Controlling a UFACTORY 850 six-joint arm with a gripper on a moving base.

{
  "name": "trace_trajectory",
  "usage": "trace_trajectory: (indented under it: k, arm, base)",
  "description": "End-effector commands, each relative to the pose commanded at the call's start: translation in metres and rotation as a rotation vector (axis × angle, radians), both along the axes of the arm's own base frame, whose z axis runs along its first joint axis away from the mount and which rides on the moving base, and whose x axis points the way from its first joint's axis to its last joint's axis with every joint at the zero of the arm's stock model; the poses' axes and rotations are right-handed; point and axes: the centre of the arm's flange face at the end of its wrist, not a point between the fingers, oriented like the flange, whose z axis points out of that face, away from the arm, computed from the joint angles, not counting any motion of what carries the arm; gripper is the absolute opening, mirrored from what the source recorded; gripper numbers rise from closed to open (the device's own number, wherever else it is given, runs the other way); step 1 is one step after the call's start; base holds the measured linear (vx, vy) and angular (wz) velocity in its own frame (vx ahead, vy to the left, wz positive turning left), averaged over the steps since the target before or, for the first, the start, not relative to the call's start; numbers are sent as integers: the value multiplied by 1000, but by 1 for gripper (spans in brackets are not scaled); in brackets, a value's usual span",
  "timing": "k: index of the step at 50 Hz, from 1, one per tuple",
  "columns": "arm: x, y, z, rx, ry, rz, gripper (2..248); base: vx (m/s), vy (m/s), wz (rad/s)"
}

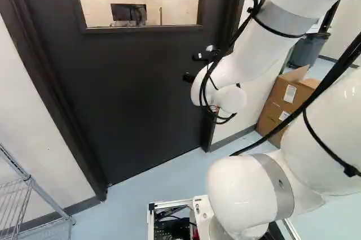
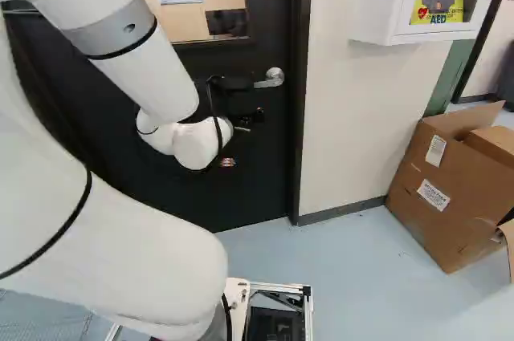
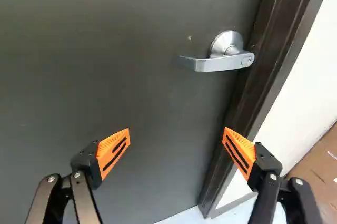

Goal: Open the door and move inside

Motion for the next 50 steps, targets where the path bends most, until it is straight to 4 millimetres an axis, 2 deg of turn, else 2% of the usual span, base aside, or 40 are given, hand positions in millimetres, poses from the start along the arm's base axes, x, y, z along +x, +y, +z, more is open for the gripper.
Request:
trace_trajectory:
  k: [50]
  arm:
    - [46,0,53,-2,-114,1,247]
  base:
    - [0,0,0]
